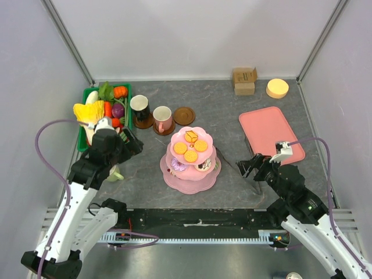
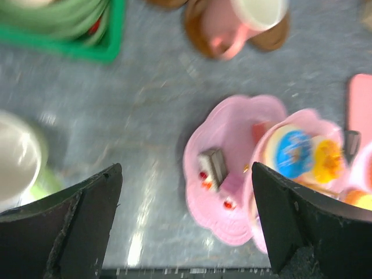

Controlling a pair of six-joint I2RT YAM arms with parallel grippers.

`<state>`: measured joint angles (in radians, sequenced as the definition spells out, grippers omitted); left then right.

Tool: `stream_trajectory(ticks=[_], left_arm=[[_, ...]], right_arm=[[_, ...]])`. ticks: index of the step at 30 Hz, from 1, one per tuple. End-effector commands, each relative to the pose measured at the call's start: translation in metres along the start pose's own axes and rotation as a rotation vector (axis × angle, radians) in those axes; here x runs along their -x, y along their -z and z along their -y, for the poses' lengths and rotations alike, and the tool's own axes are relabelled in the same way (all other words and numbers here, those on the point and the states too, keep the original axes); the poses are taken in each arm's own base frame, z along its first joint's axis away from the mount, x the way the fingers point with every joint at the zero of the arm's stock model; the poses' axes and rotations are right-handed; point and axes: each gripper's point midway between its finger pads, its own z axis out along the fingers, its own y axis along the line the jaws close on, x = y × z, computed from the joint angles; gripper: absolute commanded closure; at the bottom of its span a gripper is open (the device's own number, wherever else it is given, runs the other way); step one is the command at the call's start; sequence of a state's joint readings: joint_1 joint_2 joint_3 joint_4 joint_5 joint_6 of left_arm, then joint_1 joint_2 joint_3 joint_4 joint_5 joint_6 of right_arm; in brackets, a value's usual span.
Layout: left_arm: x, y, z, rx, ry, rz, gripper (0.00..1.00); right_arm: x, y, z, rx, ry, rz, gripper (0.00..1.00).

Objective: Serve the afternoon tea

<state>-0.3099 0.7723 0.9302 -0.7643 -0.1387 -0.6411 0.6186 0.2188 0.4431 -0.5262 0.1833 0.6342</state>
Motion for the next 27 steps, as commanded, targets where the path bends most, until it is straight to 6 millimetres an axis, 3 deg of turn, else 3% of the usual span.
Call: stream_trajectory(ticks=[1, 3, 10, 14, 17, 22, 27], left_arm=[[-0.053, 0.018, -0.071, 0.342, 0.227, -0.093, 0.02], [-0.062, 0.029, -0.091, 0.452, 0.266, -0.102, 0.02], [-0.085, 0.047, -0.117, 0.627, 0.351, -0.15, 0.01], [-0.084, 0.056, -0.13, 0.725, 0.412, -0.102, 0.01], [-0.079, 0.047, -0.131, 0.727, 0.435, -0.057, 0.01], [-0.094, 0.015, -0.136, 0.752, 0.408, -0.086, 0.02], [-0.097, 0.009, -0.15, 0.854, 0.384, -0.07, 0.04]], right_arm=[[0.005, 0.001, -0.016, 0.09, 0.025, 0.016, 0.02], [0.006, 0.002, -0.017, 0.096, 0.023, 0.023, 0.02], [0.01, 0.005, -0.019, 0.115, 0.013, 0.052, 0.02], [0.008, 0.004, -0.019, 0.114, 0.015, 0.045, 0.02], [0.008, 0.005, -0.02, 0.121, 0.018, 0.04, 0.02], [0.008, 0.006, -0.02, 0.121, 0.013, 0.042, 0.02], [0.004, 0.006, -0.02, 0.124, 0.012, 0.027, 0.02]])
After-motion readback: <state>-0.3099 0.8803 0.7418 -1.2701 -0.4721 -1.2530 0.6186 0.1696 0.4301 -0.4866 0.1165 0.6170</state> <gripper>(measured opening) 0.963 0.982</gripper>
